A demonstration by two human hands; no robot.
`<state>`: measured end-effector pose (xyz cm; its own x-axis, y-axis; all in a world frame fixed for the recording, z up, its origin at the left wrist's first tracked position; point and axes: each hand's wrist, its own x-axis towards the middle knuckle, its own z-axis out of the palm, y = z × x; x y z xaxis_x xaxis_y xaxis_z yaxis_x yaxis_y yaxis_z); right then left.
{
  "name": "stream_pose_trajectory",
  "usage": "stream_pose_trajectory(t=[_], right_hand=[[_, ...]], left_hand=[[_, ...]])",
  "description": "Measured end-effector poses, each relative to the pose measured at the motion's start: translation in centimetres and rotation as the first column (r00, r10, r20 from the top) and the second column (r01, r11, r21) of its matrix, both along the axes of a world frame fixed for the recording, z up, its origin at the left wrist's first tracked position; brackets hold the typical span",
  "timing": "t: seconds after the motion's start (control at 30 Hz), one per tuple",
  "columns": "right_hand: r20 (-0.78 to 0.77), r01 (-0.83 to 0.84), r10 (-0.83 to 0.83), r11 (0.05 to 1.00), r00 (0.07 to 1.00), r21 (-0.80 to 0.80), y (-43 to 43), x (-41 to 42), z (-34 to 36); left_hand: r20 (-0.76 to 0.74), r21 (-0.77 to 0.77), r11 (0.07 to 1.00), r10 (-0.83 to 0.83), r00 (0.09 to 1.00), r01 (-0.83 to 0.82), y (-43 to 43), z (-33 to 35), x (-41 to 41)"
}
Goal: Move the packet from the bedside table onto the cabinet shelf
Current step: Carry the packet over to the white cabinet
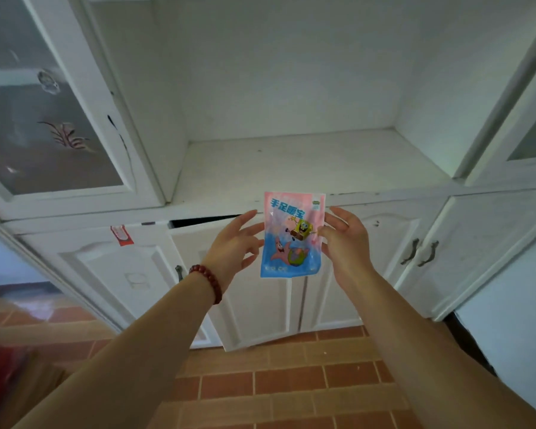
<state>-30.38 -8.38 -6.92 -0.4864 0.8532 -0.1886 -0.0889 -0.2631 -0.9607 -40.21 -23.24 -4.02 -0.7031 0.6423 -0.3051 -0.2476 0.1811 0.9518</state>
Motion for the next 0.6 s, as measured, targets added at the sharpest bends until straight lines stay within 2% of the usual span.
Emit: stream_pose_trajectory(t=[0.43, 0.6], right_hand=[[0.007, -0.058, 0.058, 0.997, 0.998, 0.055, 2.4, -12.9, 2.0], [0.021, -0.094, 0.093, 0.993, 0.995, 0.067, 4.9, -17.1, 2.4]], left_hand=[[-0.055, 0.004, 1.000, 0.016, 0.998, -0.016, 2.3, 0.9, -12.8], [-0.034, 0.006, 0.997, 0.075, 0.997, -0.075, 4.8, 1.4, -16.4]])
